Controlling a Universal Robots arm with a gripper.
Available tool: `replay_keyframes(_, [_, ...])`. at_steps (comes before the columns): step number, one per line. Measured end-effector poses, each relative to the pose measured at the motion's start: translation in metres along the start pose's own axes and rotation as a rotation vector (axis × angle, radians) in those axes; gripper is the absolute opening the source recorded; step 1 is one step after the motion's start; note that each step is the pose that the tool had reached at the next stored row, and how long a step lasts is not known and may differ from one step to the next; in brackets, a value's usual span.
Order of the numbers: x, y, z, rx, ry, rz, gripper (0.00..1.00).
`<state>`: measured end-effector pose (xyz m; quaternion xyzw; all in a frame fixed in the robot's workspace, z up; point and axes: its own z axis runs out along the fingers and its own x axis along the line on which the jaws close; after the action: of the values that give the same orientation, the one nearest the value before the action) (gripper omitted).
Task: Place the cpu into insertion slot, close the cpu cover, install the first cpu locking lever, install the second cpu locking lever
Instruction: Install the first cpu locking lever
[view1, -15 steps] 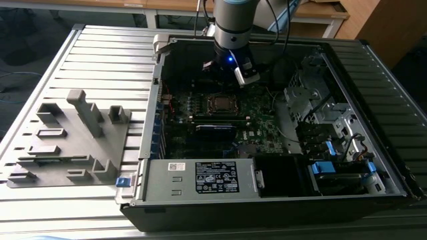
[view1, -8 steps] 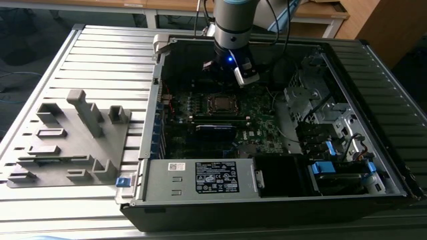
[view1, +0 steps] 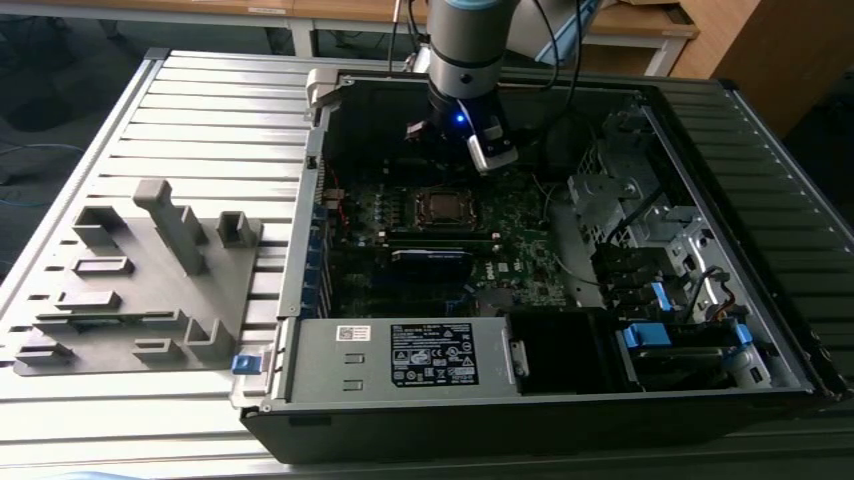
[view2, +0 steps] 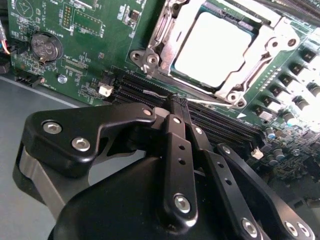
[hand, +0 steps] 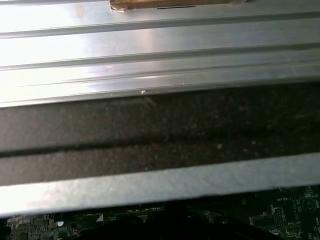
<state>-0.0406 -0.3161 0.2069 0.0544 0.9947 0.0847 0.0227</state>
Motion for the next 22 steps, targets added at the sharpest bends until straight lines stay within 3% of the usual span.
replay_keyframes(4, [0.0,-0.0001,0.0001,-0.0025,-0.0006,0.0,0.11])
replay_keyframes(7, [0.0,-0.0004,0.0006,-0.0083,-0.0051,0.0,0.11])
replay_keyframes(9, [0.0,-0.0006,0.0012,-0.0118,-0.0127,-0.001,0.11])
replay_keyframes(15, [0.0007,-0.0015,0.0023,-0.0216,-0.045,-0.007,0.11])
replay_keyframes(19, [0.0027,-0.0021,0.0022,-0.0229,-0.0573,-0.006,0.11])
replay_keyframes(22, [0.0056,-0.0025,0.0023,-0.0235,-0.0623,-0.003,0.11])
